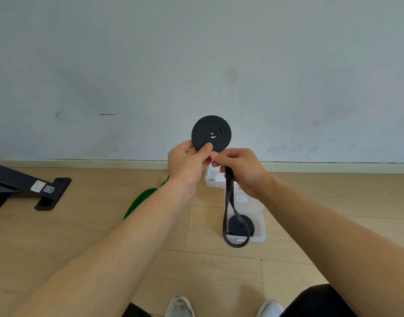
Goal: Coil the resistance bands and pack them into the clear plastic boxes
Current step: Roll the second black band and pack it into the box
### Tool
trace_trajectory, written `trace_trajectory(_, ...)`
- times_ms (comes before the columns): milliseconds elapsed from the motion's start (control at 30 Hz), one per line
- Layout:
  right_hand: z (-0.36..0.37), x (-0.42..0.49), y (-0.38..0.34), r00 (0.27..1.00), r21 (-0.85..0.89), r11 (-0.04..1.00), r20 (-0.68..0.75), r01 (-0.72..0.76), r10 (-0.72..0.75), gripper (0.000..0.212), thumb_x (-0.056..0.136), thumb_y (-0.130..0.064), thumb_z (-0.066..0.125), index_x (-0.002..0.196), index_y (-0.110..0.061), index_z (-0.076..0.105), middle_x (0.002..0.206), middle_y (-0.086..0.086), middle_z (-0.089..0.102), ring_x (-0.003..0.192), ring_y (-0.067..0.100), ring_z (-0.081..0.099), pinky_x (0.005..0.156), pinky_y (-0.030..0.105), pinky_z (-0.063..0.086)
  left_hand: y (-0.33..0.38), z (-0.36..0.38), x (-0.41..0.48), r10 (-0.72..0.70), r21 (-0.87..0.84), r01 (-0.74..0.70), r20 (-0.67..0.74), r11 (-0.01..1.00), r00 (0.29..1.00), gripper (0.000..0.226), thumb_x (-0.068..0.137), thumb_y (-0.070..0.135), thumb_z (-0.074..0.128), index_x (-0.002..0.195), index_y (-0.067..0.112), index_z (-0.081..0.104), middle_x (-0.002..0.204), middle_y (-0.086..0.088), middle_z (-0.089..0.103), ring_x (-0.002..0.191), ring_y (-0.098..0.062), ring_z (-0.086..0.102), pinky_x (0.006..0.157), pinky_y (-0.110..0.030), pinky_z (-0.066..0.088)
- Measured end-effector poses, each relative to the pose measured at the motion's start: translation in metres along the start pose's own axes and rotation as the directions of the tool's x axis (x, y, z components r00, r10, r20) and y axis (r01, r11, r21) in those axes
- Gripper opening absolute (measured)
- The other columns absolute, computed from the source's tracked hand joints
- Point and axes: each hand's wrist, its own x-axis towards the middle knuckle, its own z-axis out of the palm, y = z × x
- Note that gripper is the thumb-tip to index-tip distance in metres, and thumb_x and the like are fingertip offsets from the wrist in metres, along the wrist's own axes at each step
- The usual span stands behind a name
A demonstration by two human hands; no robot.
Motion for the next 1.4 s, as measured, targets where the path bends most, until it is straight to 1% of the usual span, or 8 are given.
trace_trajectory(200, -0.007, -0.002, -0.006, 0.982, -0.149, 0.987, 0.173, -0.053, 0.079, 0.021, 0.091, -0.021, 0.074, 0.094, -0.001, 0.074, 0.079, 0.005, 0.070, 0.057, 0.010, 0.051, 0.053, 0.016, 0.043, 0.014, -0.015, 0.006, 0.028, 0.052, -0.030, 0.034, 0.998, 0.999, 0.020, 0.091, 0.005, 0.073, 0.111, 0.004, 0.072, 0.101, -0.011, 0.079, 0.095, -0.024, 0.076, 0.087, -0.035, 0.061)
trace_trajectory(500, -0.024, -0.002, -0.010, 0.986, -0.320, 0.947, 0.152, -0.009, 0.061, 0.020, 0.086, -0.027, 0.078, 0.086, -0.007, 0.078, 0.074, 0.002, 0.071, 0.062, 0.009, 0.054, 0.059, 0.013, 0.044, 0.020, -0.028, 0.011, 0.056, 0.302, -0.115, 0.195, 0.946, 0.979, 0.027, 0.088, 0.007, 0.076, 0.115, 0.010, 0.072, 0.099, -0.002, 0.080, 0.093, -0.015, 0.076, 0.083, -0.031, 0.062)
trace_trajectory(700, -0.036, -0.002, -0.009, 0.984, -0.278, 0.959, 0.176, 0.062, -0.013, 0.027, 0.087, -0.023, 0.078, 0.065, -0.009, 0.070, 0.061, 0.004, 0.056, 0.062, 0.013, 0.046, 0.059, 0.015, 0.041, 0.022, -0.034, 0.015, 0.018, 0.324, -0.105, 0.261, 0.940, 0.965, 0.026, 0.087, 0.006, 0.077, 0.112, 0.010, 0.072, 0.101, -0.003, 0.079, 0.094, -0.016, 0.076, 0.081, -0.029, 0.062)
trace_trajectory(833, -0.039, -0.003, -0.013, 0.977, -0.241, 0.969, 0.213, 0.061, -0.009, 0.006, 0.085, -0.013, 0.079, 0.085, -0.008, 0.077, 0.059, -0.004, 0.060, 0.057, 0.009, 0.045, 0.057, 0.016, 0.040, 0.023, -0.036, 0.015, 0.003, 0.313, -0.090, 0.268, 0.945, 0.963, 0.024, 0.087, 0.006, 0.076, 0.109, 0.012, 0.072, 0.100, -0.003, 0.079, 0.094, -0.017, 0.076, 0.079, -0.029, 0.062)
trace_trajectory(967, -0.041, -0.002, -0.011, 0.973, -0.332, 0.940, 0.230, 0.073, 0.006, 0.027, 0.086, -0.029, 0.078, 0.085, -0.002, 0.076, 0.066, 0.003, 0.065, 0.061, 0.012, 0.047, 0.060, 0.019, 0.043, 0.025, -0.038, 0.015, -0.007, 0.306, -0.080, 0.273, 0.949, 0.962, 0.024, 0.087, 0.005, 0.076, 0.111, 0.010, 0.072, 0.100, -0.005, 0.079, 0.093, -0.017, 0.076, 0.078, -0.028, 0.062)
trace_trajectory(1033, -0.040, -0.003, -0.011, 0.977, -0.332, 0.940, 0.214, 0.074, -0.001, 0.020, 0.086, -0.027, 0.078, 0.081, -0.008, 0.077, 0.067, 0.003, 0.067, 0.062, 0.012, 0.050, 0.060, 0.018, 0.044, 0.025, -0.039, 0.013, -0.016, 0.316, -0.078, 0.285, 0.946, 0.958, 0.027, 0.087, 0.005, 0.076, 0.114, 0.007, 0.071, 0.100, -0.005, 0.079, 0.093, -0.017, 0.076, 0.077, -0.027, 0.062)
trace_trajectory(1200, -0.038, -0.001, -0.009, 0.984, -0.313, 0.946, 0.177, 0.088, -0.033, 0.031, 0.088, -0.026, 0.077, 0.060, -0.015, 0.070, 0.056, 0.000, 0.052, 0.057, 0.013, 0.041, 0.054, 0.016, 0.036, 0.028, -0.036, 0.013, -0.024, 0.343, -0.085, 0.303, 0.936, 0.953, 0.026, 0.086, 0.004, 0.077, 0.111, 0.009, 0.071, 0.096, -0.002, 0.080, 0.088, -0.015, 0.077, 0.070, -0.023, 0.060)
trace_trajectory(1400, -0.040, 0.002, -0.001, 0.982, -0.270, 0.963, 0.180, -0.001, 0.052, 0.035, 0.080, -0.034, 0.084, 0.069, -0.003, 0.072, 0.071, 0.018, 0.058, 0.066, 0.023, 0.047, 0.067, 0.033, 0.040, 0.026, -0.034, 0.014, -0.064, 0.416, -0.082, 0.324, 0.906, 0.944, 0.031, 0.086, 0.005, 0.078, 0.116, 0.006, 0.070, 0.098, -0.008, 0.079, 0.090, -0.020, 0.077, 0.078, -0.032, 0.063)
